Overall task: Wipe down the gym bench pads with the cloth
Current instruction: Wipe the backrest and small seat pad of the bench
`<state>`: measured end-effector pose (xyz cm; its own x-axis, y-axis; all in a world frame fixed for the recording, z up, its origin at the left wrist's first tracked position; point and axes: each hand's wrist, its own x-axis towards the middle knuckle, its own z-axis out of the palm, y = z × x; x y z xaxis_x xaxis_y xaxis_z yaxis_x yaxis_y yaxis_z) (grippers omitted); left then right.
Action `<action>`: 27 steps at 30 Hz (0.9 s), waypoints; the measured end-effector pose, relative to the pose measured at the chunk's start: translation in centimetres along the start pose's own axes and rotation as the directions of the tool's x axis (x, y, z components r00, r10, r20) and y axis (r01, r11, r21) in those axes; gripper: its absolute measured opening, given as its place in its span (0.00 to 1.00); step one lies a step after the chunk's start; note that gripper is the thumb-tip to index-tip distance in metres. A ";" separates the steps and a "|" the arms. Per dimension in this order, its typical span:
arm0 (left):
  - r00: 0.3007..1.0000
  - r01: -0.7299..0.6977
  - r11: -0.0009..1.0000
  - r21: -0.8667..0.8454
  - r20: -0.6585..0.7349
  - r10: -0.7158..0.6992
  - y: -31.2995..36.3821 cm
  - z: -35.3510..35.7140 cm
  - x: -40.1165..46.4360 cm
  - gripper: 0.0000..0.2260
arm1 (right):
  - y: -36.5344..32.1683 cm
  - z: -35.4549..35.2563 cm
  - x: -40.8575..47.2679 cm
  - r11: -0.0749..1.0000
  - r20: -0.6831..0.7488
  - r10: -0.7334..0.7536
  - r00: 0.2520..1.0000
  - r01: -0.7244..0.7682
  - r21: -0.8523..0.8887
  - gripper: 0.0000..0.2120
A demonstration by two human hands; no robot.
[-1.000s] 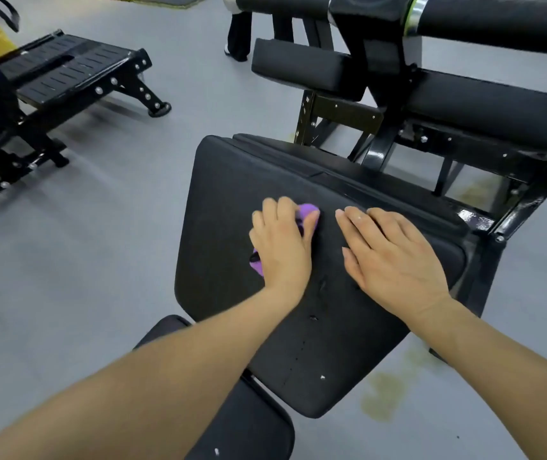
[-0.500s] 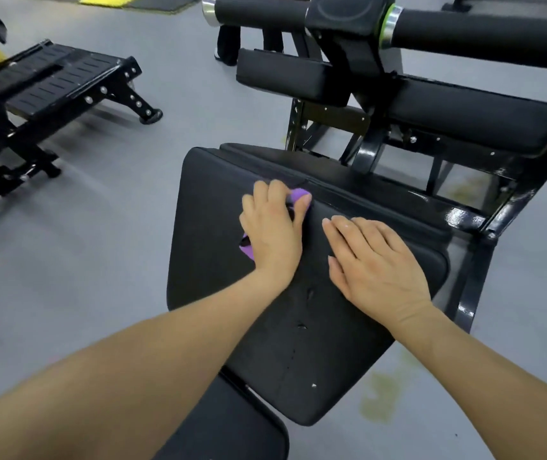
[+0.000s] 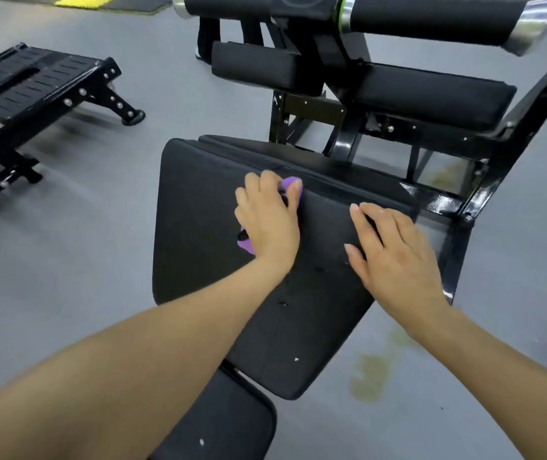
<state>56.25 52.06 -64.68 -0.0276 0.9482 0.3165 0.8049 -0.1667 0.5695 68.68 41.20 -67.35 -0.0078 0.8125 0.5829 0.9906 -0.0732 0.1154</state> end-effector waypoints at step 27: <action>0.999 -0.027 0.994 0.109 0.030 0.024 1.0 -0.5 2.2 0.13 | -0.9 0.8 -0.5 0.983 0.003 0.112 0.994 -0.111 0.144 0.23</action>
<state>56.72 53.87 -63.05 0.0097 0.9515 0.3074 0.8653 -0.1620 0.4743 67.95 41.33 -68.40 0.1037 0.8011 0.5895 0.9946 -0.0790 -0.0676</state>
